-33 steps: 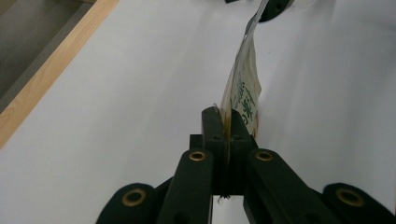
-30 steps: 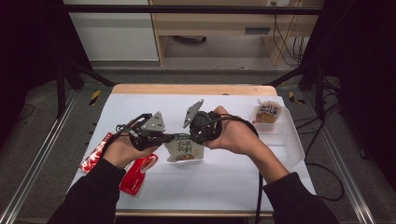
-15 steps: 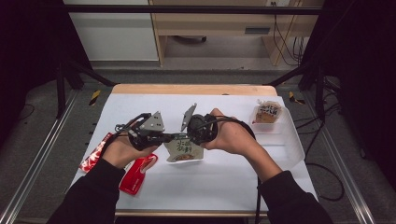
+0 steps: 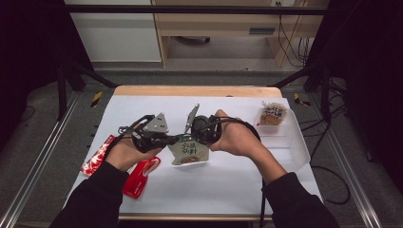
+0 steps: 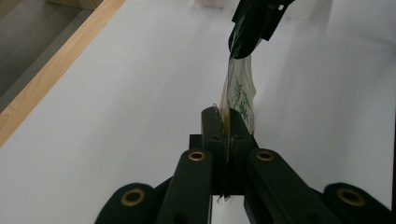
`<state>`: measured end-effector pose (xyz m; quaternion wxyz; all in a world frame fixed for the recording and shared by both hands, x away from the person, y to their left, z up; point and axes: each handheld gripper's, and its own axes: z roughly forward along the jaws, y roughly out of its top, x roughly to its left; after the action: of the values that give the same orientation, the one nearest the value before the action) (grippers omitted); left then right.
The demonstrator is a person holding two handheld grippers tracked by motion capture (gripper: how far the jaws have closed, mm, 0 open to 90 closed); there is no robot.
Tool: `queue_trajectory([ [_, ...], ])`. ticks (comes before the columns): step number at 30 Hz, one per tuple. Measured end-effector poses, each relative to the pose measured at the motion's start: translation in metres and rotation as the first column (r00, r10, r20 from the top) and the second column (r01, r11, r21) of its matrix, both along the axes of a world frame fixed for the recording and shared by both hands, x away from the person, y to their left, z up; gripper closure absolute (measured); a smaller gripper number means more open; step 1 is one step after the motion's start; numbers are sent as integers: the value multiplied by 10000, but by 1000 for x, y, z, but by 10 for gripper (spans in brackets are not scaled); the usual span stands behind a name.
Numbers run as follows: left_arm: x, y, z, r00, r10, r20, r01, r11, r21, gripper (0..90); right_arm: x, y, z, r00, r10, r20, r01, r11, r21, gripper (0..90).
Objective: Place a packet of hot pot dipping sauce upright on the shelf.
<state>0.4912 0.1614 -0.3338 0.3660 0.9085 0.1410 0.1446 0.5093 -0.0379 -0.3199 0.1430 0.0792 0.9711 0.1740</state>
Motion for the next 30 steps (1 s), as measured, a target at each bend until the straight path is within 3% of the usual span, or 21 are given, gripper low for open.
queue_trajectory([
  [11, 0, 0, -2, 10000, -49, -8, 49, 9995, -328, 889, 0, 0, 6, 9999, 20, -120, -23, 9996, -270, 900],
  [16, 0, 1, -2, 10000, -10, 31, 12, 9991, -422, 836, 0, -1, 8, 9998, 130, -119, -133, 9994, -308, 900],
  [21, 1, 4, 0, 9989, 373, 301, -344, 9954, -897, 603, 0, -4, 11, 10000, 59, -73, -62, 9991, -427, 900],
  [26, 1, 7, 0, 9970, 723, 287, -684, 9905, -1191, 357, 2, -9, 16, 10000, -24, -30, 23, 9987, -519, 900],
  [30, -1, 10, -1, 9958, 859, 303, -809, 9870, -1392, 285, 2, -12, 18, 10000, -16, 16, 17, 9985, -555, 900],
])
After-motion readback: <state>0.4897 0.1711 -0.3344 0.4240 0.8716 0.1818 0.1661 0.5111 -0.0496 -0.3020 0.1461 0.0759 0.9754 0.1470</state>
